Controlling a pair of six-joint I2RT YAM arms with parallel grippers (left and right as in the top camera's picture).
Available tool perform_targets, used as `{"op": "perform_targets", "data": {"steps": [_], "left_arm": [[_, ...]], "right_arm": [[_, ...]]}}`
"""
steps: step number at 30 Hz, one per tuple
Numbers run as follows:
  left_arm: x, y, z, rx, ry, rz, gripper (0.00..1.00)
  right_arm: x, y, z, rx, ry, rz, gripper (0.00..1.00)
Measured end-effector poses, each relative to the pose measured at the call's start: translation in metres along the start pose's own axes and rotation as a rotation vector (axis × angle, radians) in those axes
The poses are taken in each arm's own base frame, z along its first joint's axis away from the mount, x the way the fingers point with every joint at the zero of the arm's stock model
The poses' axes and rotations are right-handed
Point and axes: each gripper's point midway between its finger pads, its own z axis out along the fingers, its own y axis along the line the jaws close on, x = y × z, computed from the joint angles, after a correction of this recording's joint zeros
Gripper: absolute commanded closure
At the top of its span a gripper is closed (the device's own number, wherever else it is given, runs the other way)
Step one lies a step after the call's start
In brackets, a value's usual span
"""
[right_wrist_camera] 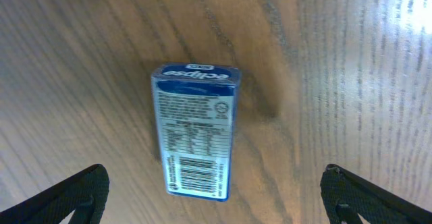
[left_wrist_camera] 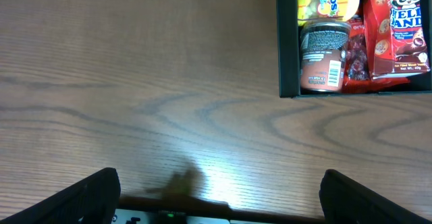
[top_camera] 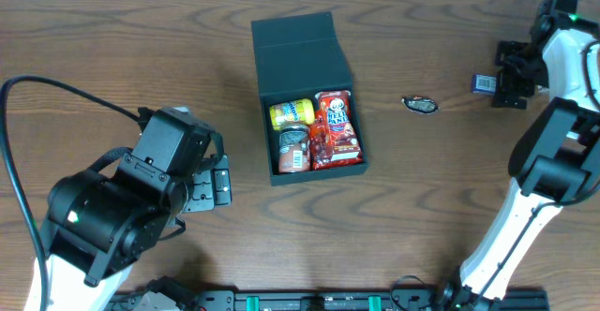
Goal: Pack container
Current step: 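Lower the right gripper over the blue Eclipse mints tin and grasp it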
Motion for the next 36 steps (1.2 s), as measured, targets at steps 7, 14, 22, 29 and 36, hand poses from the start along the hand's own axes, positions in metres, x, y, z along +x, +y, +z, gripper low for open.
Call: {"op": "perform_targets", "data": {"steps": [7, 14, 22, 29, 36], "left_arm": [[0.000, 0.000, 0.000, 0.001, -0.001, 0.003, 0.05], [0.000, -0.001, 0.000, 0.005, -0.001, 0.007, 0.05], [0.000, -0.002, 0.000, 0.008, 0.001, 0.027, 0.05], [0.000, -0.002, 0.000, 0.008, 0.001, 0.034, 0.05], [0.000, -0.002, 0.000, 0.008, 0.001, 0.041, 0.05]], "right_arm": [[0.000, 0.000, 0.002, 0.004, 0.003, -0.007, 0.01], [0.005, -0.013, 0.019, 0.066, 0.035, -0.021, 0.01], [0.009, -0.021, 0.031, 0.106, 0.065, -0.024, 0.01], [0.008, -0.021, 0.030, 0.105, 0.069, -0.031, 0.04], [-0.003, -0.025, 0.029, 0.113, 0.072, -0.020, 0.23]]}}
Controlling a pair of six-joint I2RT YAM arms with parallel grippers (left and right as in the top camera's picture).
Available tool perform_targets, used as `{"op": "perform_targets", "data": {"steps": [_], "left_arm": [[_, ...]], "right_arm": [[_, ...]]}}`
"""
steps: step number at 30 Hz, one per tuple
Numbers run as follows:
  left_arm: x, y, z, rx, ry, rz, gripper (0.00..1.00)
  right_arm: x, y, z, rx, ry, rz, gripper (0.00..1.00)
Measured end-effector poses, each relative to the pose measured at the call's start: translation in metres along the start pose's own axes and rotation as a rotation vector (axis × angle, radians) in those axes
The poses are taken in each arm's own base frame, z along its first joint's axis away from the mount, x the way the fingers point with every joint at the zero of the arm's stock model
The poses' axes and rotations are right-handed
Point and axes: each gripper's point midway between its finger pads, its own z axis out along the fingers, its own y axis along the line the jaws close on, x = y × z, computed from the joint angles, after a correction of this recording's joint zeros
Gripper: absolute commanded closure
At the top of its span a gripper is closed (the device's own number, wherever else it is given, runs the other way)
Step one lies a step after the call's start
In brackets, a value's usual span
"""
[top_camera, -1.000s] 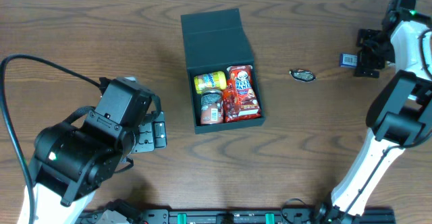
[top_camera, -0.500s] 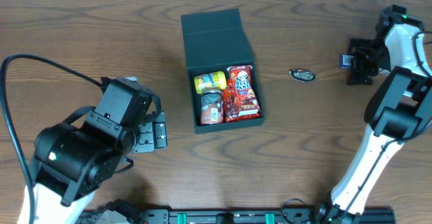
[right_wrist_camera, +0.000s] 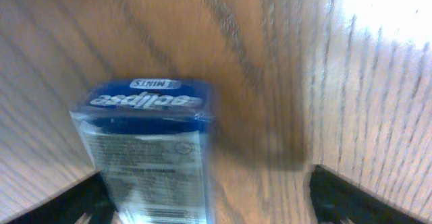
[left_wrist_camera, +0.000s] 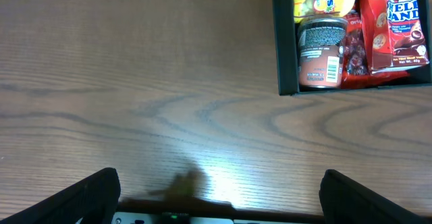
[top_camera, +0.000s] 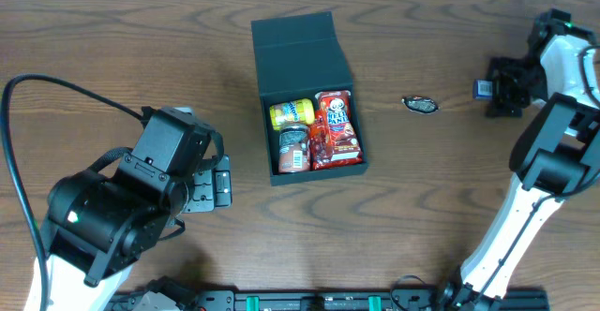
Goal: Pack container
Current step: 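Lower the right gripper over the blue Eclipse mints tin and grasp it, then lift the mints tin with the right gripper and carry it over the box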
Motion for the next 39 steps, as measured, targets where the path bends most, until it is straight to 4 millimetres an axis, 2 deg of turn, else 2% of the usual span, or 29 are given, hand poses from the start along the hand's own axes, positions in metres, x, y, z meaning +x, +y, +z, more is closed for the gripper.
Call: {"op": "perform_targets", "data": {"steps": [3, 8, 12, 17, 20, 31, 34, 38, 39], "left_arm": [[-0.0009, -0.0005, 0.0000, 0.002, -0.004, 0.003, 0.05], [-0.0009, -0.0005, -0.0001, 0.002, -0.004, 0.007, 0.05], [-0.0006, -0.0010, 0.0000, 0.005, -0.002, 0.007, 0.05], [-0.0002, -0.0016, 0.0000, 0.009, 0.000, 0.007, 0.05], [0.0001, -0.0022, 0.0000, 0.012, 0.002, 0.007, 0.05], [0.0002, -0.0028, -0.0001, 0.015, 0.003, 0.007, 0.05], [0.0003, -0.0028, 0.0000, 0.015, 0.003, 0.007, 0.05], [0.0003, -0.0028, 0.0000, 0.015, 0.003, 0.007, 0.05], [0.0003, -0.0028, 0.0000, 0.015, 0.003, 0.007, 0.05]], "right_arm": [[-0.0049, -0.0019, -0.0006, 0.003, 0.000, 0.008, 0.25], [-0.0073, -0.0026, -0.0010, 0.004, 0.000, 0.002, 0.38], [-0.0072, -0.0029, -0.0010, 0.005, 0.001, 0.002, 0.40], [-0.0072, -0.0029, -0.0010, 0.005, 0.001, 0.000, 0.47], [-0.0072, -0.0029, -0.0010, 0.005, 0.001, -0.001, 0.59], [-0.0068, -0.0027, -0.0011, 0.004, 0.003, -0.001, 0.76], [-0.0067, -0.0026, -0.0011, 0.004, 0.004, -0.001, 0.83], [-0.0065, -0.0026, -0.0011, 0.003, 0.005, -0.001, 0.99], [-0.0062, -0.0025, -0.0011, 0.003, 0.006, -0.001, 0.98]]}}
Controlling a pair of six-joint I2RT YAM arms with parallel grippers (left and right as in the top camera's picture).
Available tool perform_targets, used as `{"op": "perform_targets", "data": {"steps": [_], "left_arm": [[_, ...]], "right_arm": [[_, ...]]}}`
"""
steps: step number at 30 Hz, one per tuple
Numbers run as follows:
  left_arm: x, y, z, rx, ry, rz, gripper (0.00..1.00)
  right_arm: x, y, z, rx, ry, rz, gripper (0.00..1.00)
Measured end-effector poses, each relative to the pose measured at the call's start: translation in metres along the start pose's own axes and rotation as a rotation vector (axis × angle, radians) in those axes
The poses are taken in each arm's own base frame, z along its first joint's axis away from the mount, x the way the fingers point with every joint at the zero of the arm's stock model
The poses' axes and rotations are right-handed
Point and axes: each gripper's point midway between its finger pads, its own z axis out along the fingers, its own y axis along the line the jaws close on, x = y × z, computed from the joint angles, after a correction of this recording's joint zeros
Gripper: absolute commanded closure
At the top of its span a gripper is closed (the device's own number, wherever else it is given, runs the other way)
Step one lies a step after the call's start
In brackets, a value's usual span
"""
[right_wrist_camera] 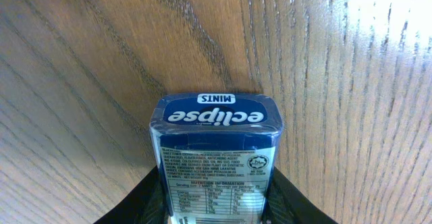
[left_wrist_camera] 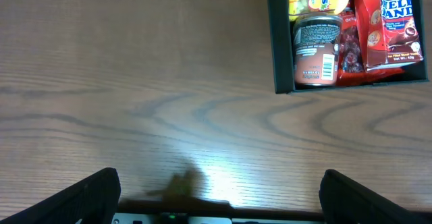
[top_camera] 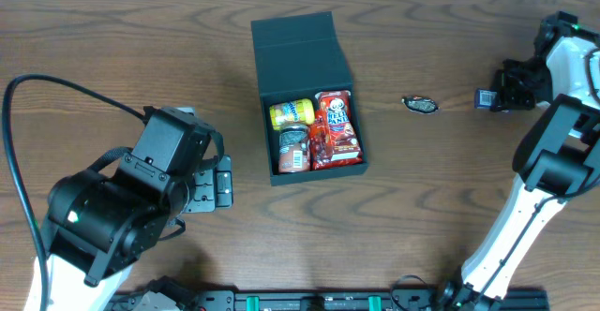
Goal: Pack container
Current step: 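Lift the mints tin with the right gripper and carry it over the box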
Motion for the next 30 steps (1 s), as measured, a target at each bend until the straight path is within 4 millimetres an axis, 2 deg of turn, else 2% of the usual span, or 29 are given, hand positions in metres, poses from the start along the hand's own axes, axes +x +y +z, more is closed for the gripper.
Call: {"op": "perform_targets", "data": {"steps": [12, 14, 16, 18, 20, 21, 22, 23, 25, 26, 28, 30], "left_arm": [[0.000, 0.000, 0.000, 0.000, 0.000, 0.000, 0.05], [0.000, 0.000, 0.000, 0.000, 0.000, 0.000, 0.05], [0.000, 0.000, 0.000, 0.000, 0.000, 0.000, 0.05], [0.000, 0.000, 0.000, 0.000, 0.000, 0.000, 0.05], [0.000, 0.000, 0.000, 0.000, 0.000, 0.000, 0.05], [0.000, 0.000, 0.000, 0.000, 0.000, 0.000, 0.05], [0.000, 0.000, 0.000, 0.000, 0.000, 0.000, 0.05], [0.000, 0.000, 0.000, 0.000, 0.000, 0.000, 0.05], [0.000, 0.000, 0.000, 0.000, -0.001, 0.000, 0.05], [0.000, 0.000, 0.000, 0.000, -0.002, 0.000, 0.05], [-0.001, 0.002, -0.001, -0.011, -0.010, -0.001, 0.05], [-0.003, 0.006, -0.003, -0.024, -0.030, -0.008, 0.05]], "right_arm": [[0.014, 0.013, -0.002, -0.064, 0.083, -0.062, 0.99], [0.015, 0.015, -0.006, -0.075, 0.085, -0.095, 0.99], [0.016, 0.019, -0.018, -0.107, 0.077, -0.146, 0.99], [0.019, 0.026, -0.041, -0.164, 0.059, -0.215, 0.98], [0.025, 0.032, -0.074, -0.236, 0.028, -0.305, 0.98], [0.031, 0.034, -0.101, -0.285, 0.004, -0.370, 0.98], [0.037, 0.033, -0.118, -0.314, -0.010, -0.414, 0.98], [0.048, 0.029, -0.145, -0.351, -0.032, -0.487, 0.98], [0.072, 0.021, -0.186, -0.413, -0.063, -0.613, 0.98], [0.082, 0.016, -0.199, -0.431, -0.073, -0.665, 0.98], [0.117, -0.002, -0.232, -0.472, -0.086, -0.828, 0.98], [0.145, -0.019, -0.247, -0.484, -0.075, -0.961, 0.98]]}}
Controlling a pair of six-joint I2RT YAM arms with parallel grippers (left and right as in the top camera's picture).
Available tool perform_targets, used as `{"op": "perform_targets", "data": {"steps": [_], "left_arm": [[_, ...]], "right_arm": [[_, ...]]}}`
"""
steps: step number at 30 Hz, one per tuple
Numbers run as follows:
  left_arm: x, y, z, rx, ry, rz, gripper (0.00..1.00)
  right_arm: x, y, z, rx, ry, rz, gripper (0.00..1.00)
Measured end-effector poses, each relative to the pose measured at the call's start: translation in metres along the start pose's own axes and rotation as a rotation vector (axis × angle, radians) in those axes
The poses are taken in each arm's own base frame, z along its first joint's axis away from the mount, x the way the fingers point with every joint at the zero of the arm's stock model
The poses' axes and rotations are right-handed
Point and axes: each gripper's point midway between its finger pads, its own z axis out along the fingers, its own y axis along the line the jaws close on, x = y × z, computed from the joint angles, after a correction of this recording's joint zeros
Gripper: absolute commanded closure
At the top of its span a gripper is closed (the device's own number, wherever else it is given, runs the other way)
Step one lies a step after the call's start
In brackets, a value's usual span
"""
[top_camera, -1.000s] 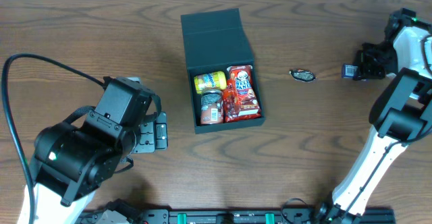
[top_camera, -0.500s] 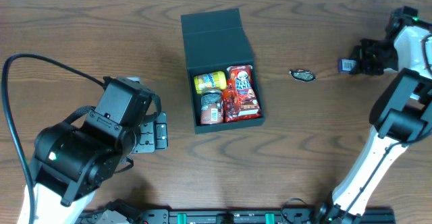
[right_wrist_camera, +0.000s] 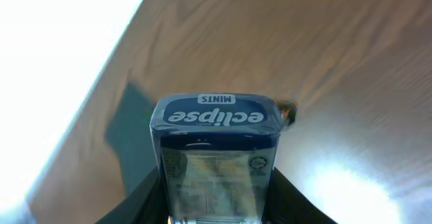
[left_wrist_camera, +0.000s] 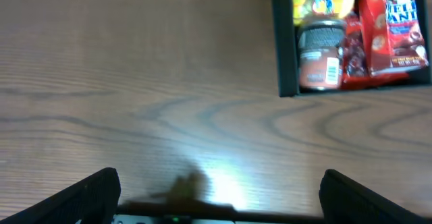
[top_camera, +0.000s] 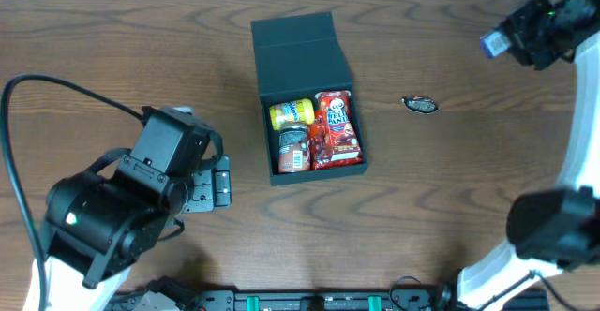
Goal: Pack container
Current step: 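Lift the mints tin with the right gripper and carry it over the box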
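Note:
The dark open box [top_camera: 309, 114] stands at the table's middle, lid flipped back, holding a yellow pouch [top_camera: 291, 113], a brown jar [top_camera: 292, 148] and a red snack pack [top_camera: 336, 128]. My right gripper [top_camera: 511, 37] is high at the far right, shut on a blue Eclipse mints tin [right_wrist_camera: 216, 153] [top_camera: 493, 42], lifted off the table. My left gripper [left_wrist_camera: 217, 204] hovers open over bare wood, left of the box [left_wrist_camera: 351, 38], nothing between its fingers.
A small dark wrapped item [top_camera: 420, 105] lies on the table right of the box, also seen in the right wrist view as a small speck [right_wrist_camera: 289, 111]. The left arm's bulky body [top_camera: 122, 208] fills the lower left.
My right gripper, shut on the mints tin at table level, has risen and moved toward the far edge with the tin. The left gripper stays open in place.
My right gripper was open above the mints tin lying flat on the table. Then it was lower, around the tin. Then it was shut on the tin at the table, and now holds it lifted up. The left arm barely shifted.

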Motion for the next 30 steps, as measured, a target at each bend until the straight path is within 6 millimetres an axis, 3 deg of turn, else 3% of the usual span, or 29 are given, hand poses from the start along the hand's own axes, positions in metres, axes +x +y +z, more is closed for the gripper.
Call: {"op": "perform_targets", "data": {"steps": [4, 11, 18, 23, 30], "left_arm": [[-0.002, 0.016, -0.016, -0.021, -0.092, -0.040, 0.05], [0.011, 0.048, -0.044, -0.055, -0.201, -0.077, 0.05], [0.019, 0.060, -0.052, -0.071, -0.234, -0.099, 0.05], [0.024, 0.065, -0.053, -0.087, -0.223, -0.098, 0.05], [0.025, 0.065, -0.053, -0.088, -0.220, -0.101, 0.05]], "right_arm": [[0.070, 0.032, -0.016, -0.044, 0.147, -0.267, 0.98], [0.180, 0.076, -0.014, -0.098, 0.347, -0.666, 0.99], [0.278, 0.097, -0.014, -0.068, 0.408, -1.021, 0.99], [0.313, 0.087, 0.016, 0.008, 0.402, -1.098, 0.98], [0.329, 0.040, 0.076, 0.136, 0.437, -1.001, 0.99]]}}
